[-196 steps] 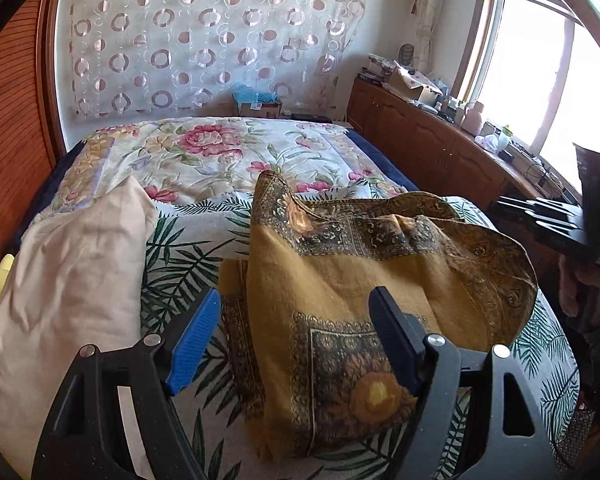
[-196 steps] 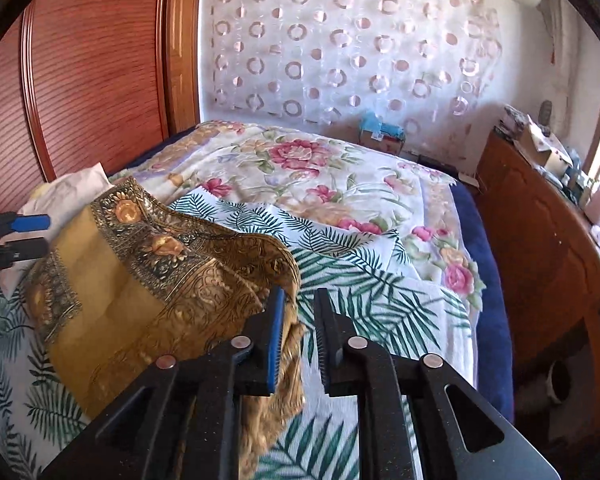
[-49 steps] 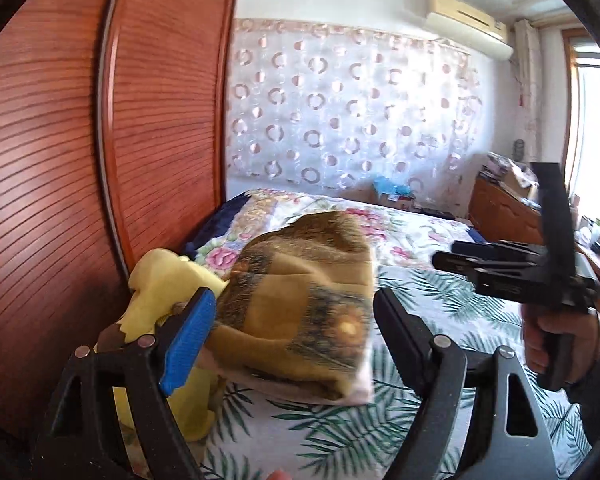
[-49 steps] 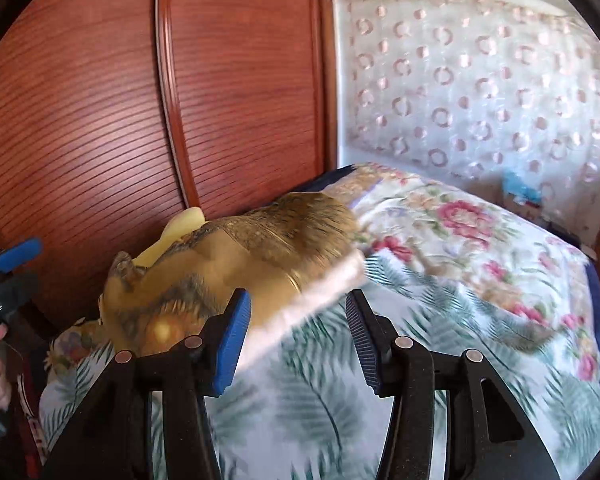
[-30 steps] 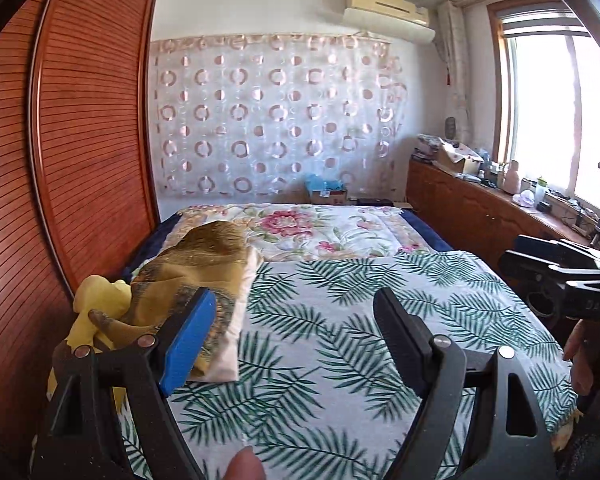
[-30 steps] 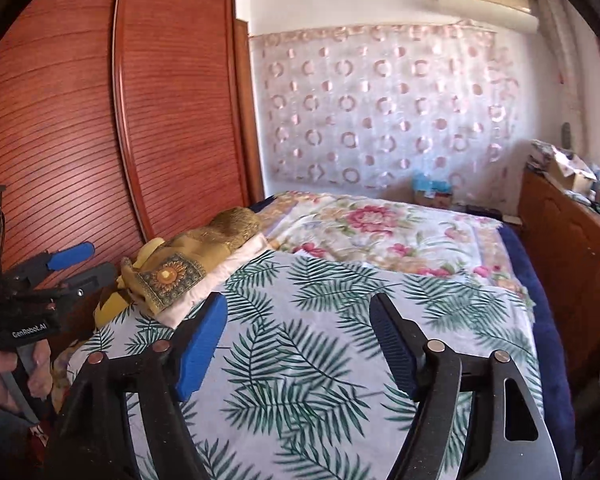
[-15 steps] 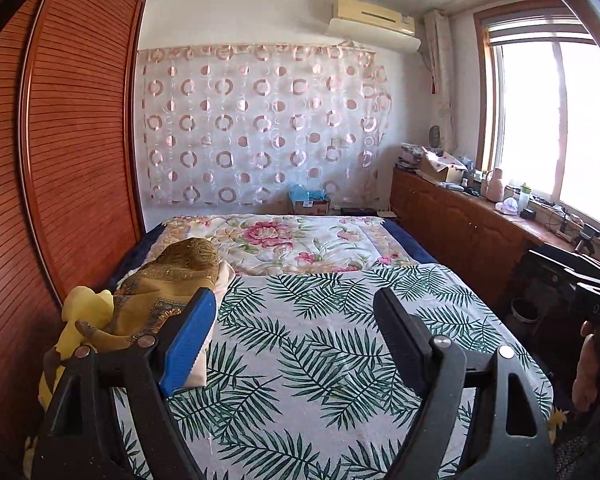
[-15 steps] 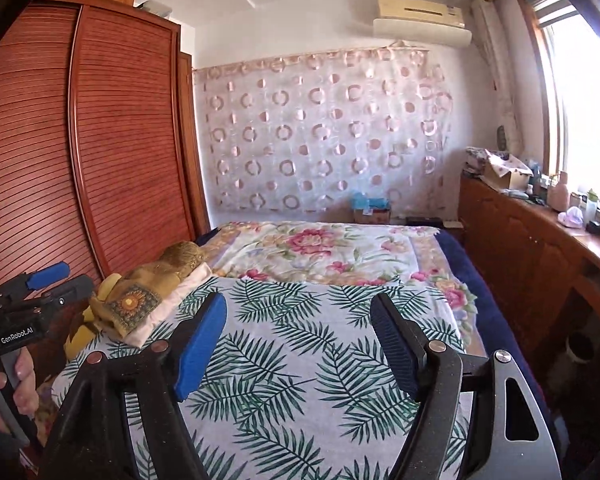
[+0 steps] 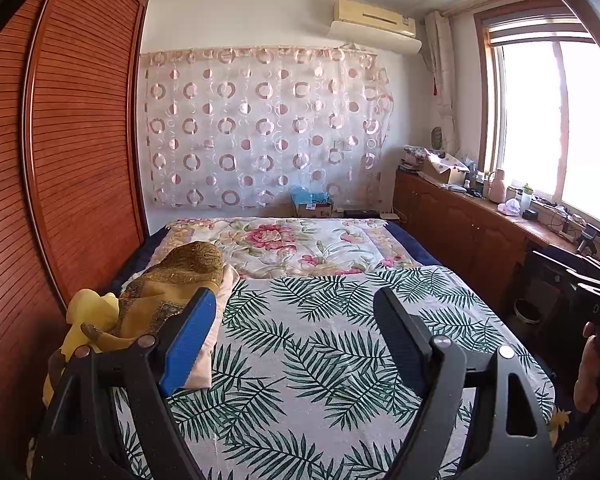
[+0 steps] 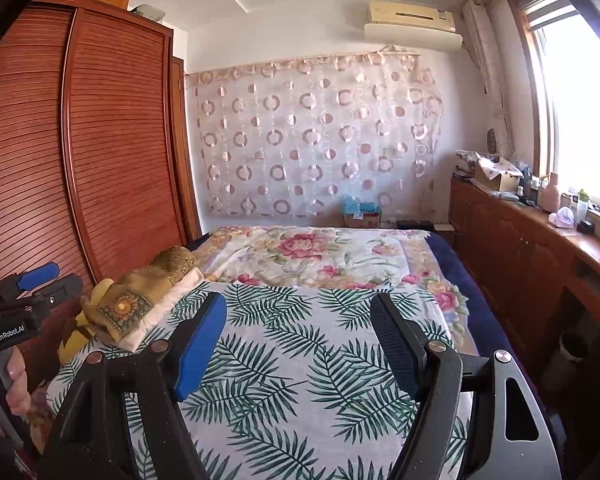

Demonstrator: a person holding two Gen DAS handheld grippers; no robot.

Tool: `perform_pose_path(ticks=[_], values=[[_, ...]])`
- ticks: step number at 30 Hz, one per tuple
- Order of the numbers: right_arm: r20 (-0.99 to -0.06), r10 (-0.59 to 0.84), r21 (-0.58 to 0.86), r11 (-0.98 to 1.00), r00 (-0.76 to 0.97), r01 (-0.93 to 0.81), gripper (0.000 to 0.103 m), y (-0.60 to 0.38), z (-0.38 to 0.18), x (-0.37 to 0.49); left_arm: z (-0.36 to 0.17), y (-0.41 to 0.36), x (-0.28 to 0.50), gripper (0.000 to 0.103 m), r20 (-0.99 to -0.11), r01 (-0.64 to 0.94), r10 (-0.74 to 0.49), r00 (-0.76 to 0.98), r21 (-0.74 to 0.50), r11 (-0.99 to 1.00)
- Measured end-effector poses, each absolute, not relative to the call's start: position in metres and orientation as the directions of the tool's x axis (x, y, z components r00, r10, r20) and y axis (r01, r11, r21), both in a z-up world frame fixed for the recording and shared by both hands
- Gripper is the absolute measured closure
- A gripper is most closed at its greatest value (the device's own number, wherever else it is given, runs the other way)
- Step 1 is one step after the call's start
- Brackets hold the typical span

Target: Fold small clothes

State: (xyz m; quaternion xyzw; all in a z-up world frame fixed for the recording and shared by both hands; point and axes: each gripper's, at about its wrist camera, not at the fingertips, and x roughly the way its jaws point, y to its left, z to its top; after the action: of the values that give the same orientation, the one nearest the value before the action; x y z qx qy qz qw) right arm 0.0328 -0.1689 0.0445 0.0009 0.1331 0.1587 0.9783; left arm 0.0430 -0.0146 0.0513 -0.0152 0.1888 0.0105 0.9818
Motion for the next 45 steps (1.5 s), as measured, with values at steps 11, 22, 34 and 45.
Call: perform_pose_path(ticks=[11,22,34,45], values=[[-0.258,0.307,0.042,0.951,0.916,-0.307,0.027,-0.178,0.051,0.034,0.053,-0.014,0.042,0.021,-0.372,-0.03,0.019,0.928,-0.022,0.999],[-0.259,0.307,0.039,0.951,0.916,-0.307,0.027,-0.193,0.052,0.038,0.053,-0.014,0.042,0.021,-0.372,-0.031,0.02,0.928,-0.022,0.999],[-0.256,0.313,0.04,0.949,0.915,-0.314,0.027,-0.202,0.054,0.039,0.052,-0.014,0.042,0.021,-0.371,-0.03,0.019,0.928,-0.023,0.999],[-0.256,0.314,0.037,0.948,0.914,-0.315,0.027,-0.204,0.054,0.04,0.052,-0.014,0.042,0.021,-0.37,-0.029,0.019,0.929,-0.023,0.999]])
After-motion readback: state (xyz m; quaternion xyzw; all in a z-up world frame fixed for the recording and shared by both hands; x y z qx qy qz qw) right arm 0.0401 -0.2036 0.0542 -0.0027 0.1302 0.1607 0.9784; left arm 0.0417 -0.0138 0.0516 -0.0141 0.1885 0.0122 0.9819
